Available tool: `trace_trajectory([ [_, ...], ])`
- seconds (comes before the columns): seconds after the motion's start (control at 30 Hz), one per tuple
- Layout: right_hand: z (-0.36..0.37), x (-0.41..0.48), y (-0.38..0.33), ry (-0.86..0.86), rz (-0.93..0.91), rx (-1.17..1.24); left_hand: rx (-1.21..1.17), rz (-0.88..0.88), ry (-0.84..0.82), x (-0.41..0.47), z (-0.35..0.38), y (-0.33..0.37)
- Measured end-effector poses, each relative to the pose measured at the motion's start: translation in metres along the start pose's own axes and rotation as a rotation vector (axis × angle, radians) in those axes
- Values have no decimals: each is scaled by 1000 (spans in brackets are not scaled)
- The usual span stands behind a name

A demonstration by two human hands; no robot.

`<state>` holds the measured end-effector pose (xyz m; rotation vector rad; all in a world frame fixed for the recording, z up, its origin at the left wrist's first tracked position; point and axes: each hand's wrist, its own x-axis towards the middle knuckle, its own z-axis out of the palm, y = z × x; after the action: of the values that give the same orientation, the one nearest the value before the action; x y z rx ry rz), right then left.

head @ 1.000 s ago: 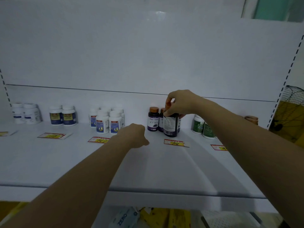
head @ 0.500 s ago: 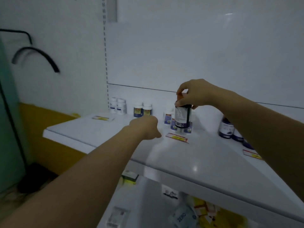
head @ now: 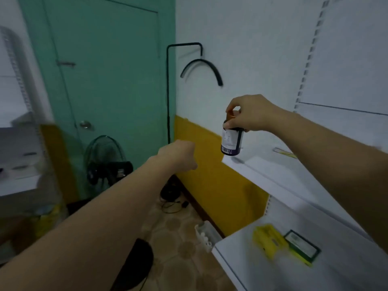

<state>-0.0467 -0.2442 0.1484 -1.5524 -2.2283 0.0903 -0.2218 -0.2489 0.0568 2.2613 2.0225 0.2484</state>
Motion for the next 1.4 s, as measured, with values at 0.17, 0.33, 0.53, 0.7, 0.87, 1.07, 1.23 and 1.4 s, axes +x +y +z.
trace_trajectory([
  [0.17, 77, 84, -42, -94, -143, 33, -7, -171, -12, 33, 16, -86],
  [0.33, 143, 180, -61, -169, -220, 54, 38, -286, 13, 91, 25, -151],
  [0.53, 199, 287, -60, -257, -215, 105, 49, -332, -7, 182, 28, -202],
  [0.7, 249, 367, -33, -307, -110, 76, 11, -286, -73, 277, 56, -232],
  [0.87, 304, 437, 29, -306, 64, 33, -22, -154, -128, 387, 108, -252],
  [1.07, 363, 477, 130, -321, 329, 32, -75, 58, -279, 504, 192, -242],
  [1.23, 438, 487, 217, -368, 488, 81, -118, 148, -482, 563, 291, -228],
  [1.4, 551, 478, 295, -458, 583, 156, -93, 115, -580, 602, 400, -227],
])
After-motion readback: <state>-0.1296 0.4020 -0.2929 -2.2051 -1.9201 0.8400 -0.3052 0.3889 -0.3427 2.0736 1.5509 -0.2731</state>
